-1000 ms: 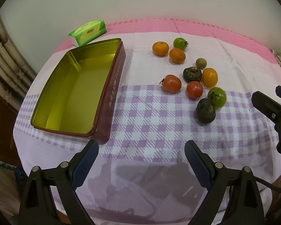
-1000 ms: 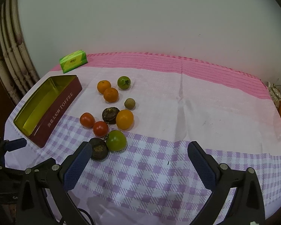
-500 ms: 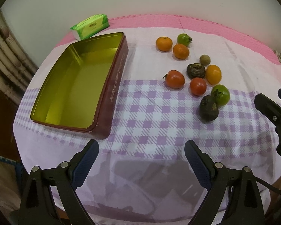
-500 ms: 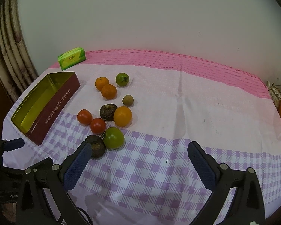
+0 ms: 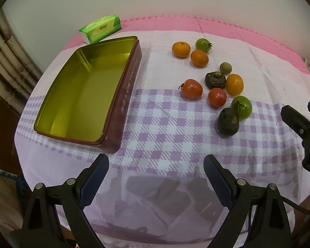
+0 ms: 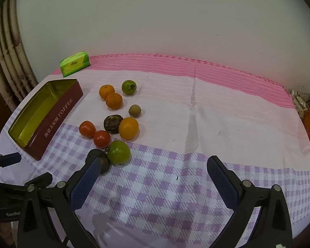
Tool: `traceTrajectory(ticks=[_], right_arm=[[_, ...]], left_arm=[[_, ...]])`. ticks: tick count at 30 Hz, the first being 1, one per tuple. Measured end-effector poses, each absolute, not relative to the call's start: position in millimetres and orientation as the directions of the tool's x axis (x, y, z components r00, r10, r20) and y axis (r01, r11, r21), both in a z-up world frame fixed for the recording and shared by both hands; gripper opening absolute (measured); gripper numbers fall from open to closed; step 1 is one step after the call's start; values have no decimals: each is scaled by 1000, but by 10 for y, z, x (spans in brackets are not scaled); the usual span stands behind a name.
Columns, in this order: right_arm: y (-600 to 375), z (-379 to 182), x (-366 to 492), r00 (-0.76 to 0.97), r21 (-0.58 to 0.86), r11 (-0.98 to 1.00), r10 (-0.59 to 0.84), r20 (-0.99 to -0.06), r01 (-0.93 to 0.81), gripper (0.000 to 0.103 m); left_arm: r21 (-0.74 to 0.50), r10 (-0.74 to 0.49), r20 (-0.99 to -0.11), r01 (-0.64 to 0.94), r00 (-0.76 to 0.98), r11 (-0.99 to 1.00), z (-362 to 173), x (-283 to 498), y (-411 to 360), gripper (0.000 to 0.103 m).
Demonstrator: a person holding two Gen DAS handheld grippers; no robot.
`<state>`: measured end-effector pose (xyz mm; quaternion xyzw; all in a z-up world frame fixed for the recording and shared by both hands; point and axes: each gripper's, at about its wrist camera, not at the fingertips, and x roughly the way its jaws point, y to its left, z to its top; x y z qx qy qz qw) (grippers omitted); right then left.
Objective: Organize fruits
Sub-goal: 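Move the left gripper toward the dark green-black fruit in the cluster, then grasp the dark green-black fruit with the left gripper and lift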
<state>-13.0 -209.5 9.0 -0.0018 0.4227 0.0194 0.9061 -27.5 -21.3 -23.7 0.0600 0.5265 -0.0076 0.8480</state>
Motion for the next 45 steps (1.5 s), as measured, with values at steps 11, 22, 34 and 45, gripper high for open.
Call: traceTrajectory(ticks=[11, 22, 34, 45], right_arm=[[-2249, 97, -98, 635, 12, 1000, 2, -772, 11, 102], [-2584, 53, -27, 610, 32, 994, -39, -791, 105, 102], [-2725, -20, -6, 587, 55, 989, -37, -809, 137, 102], [-2762, -83, 24, 567, 64, 988, -30, -823, 144, 102]], left_arm=[[80, 25, -900, 108, 436, 991, -231, -254, -355, 93], [27, -41, -911, 159, 410, 987, -275, -132, -632, 78], [11, -75, -919, 215, 387, 977, -417, 164, -957, 60], [-8, -102, -923, 246, 371, 969, -555, 384, -1078, 52]])
